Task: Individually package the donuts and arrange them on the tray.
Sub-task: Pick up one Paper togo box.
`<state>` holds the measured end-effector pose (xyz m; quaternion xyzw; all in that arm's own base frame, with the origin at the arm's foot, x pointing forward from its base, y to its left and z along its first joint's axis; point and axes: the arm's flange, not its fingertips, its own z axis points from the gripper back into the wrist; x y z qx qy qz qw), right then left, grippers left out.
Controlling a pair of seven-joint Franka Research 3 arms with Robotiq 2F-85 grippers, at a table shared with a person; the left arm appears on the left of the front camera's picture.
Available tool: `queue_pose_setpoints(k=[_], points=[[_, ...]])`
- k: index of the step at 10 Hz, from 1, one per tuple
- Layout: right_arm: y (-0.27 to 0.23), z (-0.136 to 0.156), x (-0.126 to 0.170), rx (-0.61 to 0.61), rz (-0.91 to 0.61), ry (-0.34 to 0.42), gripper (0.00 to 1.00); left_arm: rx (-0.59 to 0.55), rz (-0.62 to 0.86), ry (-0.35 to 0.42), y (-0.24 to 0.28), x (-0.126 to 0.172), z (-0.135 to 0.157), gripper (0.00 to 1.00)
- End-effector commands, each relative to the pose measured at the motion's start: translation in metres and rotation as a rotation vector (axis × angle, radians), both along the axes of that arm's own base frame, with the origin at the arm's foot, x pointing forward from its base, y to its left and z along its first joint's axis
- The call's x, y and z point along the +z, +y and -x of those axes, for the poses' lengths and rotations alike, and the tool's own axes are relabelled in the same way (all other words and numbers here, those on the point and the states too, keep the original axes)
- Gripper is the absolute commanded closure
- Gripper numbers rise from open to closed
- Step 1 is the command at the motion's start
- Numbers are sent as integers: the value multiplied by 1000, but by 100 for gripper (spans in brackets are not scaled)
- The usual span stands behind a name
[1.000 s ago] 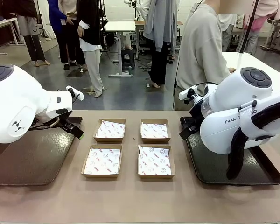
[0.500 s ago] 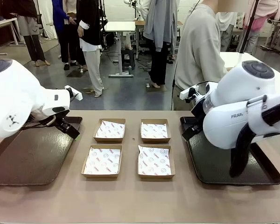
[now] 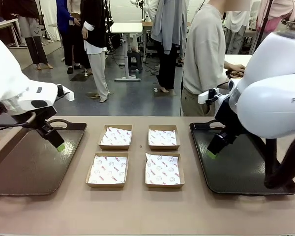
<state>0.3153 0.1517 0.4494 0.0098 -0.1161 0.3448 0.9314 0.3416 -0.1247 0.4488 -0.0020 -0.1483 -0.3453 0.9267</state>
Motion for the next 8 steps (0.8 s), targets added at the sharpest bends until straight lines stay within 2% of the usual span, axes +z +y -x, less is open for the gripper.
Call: queue_pose_setpoints(k=[1, 3, 4, 5, 6, 8], points=[[2, -12, -7, -3, -6, -35, 0, -2, 5, -15, -5, -10, -9, 0], [2, -12, -7, -3, -6, -35, 0, -2, 5, -15, -5, -10, -9, 0], [0, -1, 1, -2, -2, -8, 0, -1, -1, -2, -1, 0, 0, 0], [-29, -9, 4, -37, -293, 58, 0, 54, 294, 95, 12, 3, -8, 0], [-61, -11, 2, -117, -543, 131, 0, 89, 513, 136, 27, 15, -8, 0], [-122, -9, -8, -224, -917, 206, 0, 167, 935, 251, 65, 33, -5, 0]])
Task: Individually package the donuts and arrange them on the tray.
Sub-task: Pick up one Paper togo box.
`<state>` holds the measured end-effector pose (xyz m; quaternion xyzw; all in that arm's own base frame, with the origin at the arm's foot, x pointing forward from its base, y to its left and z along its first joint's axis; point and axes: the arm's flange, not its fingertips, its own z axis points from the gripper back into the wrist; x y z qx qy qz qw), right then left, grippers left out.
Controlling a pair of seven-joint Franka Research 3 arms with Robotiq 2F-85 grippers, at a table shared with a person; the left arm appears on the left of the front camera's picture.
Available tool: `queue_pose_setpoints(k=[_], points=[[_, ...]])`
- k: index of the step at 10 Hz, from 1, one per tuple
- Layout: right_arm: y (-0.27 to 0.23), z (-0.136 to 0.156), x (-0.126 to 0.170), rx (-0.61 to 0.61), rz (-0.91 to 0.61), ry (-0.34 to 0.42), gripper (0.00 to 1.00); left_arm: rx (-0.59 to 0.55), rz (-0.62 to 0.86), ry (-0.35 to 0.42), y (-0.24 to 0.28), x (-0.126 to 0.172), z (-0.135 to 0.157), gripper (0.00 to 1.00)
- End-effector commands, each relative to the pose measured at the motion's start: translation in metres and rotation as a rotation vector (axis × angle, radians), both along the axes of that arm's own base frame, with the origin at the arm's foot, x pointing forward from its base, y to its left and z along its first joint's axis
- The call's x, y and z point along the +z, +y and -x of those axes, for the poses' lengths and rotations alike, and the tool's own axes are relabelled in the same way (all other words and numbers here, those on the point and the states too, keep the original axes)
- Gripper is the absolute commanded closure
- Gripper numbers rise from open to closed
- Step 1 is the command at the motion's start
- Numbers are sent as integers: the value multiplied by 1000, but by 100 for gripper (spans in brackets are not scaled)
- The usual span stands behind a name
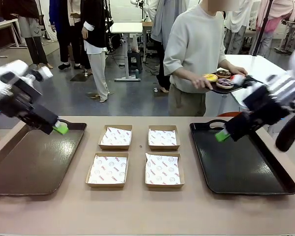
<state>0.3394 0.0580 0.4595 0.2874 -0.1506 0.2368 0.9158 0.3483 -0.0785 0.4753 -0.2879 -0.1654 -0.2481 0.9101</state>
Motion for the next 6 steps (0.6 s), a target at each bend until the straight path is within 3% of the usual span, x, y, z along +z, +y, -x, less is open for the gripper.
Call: queue_pose_setpoints(k=[1, 3, 6], points=[[-55, 21, -27, -120, -473, 117, 0, 121, 480, 179, 41, 8, 1, 0], [-97, 37, -43, -145, -631, 157, 0, 172, 608, 300, 78, 0, 2, 0], [-150, 66, -56, -197, -720, 162, 0, 237, 693, 402, 130, -16, 7, 0]])
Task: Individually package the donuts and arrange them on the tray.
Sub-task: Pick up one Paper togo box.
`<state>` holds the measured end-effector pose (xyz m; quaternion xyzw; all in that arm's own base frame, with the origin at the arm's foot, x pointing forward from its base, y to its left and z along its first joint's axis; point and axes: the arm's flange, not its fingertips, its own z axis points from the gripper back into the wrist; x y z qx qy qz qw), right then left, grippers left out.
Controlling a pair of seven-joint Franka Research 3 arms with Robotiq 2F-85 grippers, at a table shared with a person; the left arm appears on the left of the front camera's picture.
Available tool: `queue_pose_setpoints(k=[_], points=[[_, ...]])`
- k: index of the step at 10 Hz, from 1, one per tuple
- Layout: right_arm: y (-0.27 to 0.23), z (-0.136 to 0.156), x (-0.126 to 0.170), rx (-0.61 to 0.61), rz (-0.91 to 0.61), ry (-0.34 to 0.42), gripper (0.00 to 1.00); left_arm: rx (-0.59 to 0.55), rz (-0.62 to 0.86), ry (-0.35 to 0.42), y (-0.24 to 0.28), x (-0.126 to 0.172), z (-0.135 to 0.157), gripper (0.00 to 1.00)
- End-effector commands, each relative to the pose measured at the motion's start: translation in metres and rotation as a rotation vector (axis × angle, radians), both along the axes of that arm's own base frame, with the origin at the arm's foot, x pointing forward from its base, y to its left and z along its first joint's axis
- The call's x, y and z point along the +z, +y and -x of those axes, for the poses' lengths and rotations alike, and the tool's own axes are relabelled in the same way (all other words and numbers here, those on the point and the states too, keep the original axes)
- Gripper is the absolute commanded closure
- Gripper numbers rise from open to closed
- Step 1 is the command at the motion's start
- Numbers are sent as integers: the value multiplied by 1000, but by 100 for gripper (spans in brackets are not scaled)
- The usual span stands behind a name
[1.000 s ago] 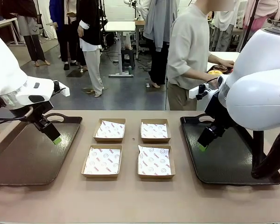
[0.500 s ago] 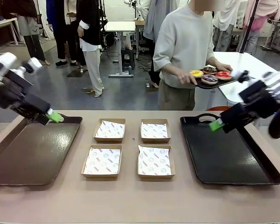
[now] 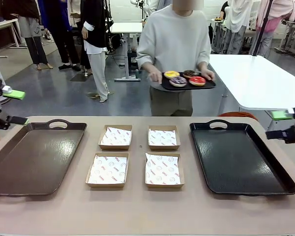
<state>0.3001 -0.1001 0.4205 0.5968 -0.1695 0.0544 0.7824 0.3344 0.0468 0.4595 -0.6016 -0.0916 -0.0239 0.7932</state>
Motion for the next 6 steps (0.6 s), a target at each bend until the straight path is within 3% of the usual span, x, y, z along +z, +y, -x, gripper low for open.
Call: queue_pose_setpoints(k=[1, 6], points=[[-5, 36, -22, -23, 8, -7, 0, 46, 14, 42, 25, -7, -3, 0], [-48, 59, -38, -117, -15, 42, 0, 168, 57, 135, 93, -46, 18, 0]])
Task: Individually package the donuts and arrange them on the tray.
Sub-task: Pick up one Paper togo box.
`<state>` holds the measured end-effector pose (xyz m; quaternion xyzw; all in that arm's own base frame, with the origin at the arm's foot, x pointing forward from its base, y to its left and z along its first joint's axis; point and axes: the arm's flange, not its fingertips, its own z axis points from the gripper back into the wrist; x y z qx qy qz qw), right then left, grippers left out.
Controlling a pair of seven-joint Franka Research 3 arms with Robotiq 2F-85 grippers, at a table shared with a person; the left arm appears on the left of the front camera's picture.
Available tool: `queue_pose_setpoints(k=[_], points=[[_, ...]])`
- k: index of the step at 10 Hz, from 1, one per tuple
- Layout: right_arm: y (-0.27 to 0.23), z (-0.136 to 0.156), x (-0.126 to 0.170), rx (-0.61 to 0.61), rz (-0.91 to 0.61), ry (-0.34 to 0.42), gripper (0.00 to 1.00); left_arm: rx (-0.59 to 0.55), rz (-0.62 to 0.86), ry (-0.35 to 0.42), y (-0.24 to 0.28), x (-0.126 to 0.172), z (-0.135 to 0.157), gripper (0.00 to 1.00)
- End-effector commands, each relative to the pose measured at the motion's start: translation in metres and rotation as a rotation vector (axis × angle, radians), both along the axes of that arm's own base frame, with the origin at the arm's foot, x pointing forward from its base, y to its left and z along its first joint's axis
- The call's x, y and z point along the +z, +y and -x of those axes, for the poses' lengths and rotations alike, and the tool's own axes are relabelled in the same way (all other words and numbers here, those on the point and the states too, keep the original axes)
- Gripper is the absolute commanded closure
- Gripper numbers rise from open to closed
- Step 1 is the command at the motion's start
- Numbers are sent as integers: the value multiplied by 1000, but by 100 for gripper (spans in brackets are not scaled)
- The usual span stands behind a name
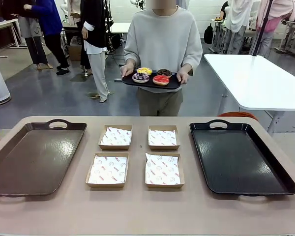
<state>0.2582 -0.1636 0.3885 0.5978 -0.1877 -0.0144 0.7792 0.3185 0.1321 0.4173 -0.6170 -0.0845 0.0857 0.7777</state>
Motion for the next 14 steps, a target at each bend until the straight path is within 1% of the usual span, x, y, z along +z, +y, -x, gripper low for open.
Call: queue_pose_setpoints(k=[1, 2, 3, 14], points=[[14, 18, -3, -5, 23, -11, 0, 35, -40, -1, 15, -8, 7, 0], [18, 14, 0, 1, 66, -30, 0, 38, -57, -44, 16, -6, 10, 0], [-3, 2, 0, -14, 4, 2, 0, 27, -4, 12, 10, -5, 4, 0], [-3, 2, 0, -14, 4, 2, 0, 27, -4, 12, 10, -5, 4, 0]])
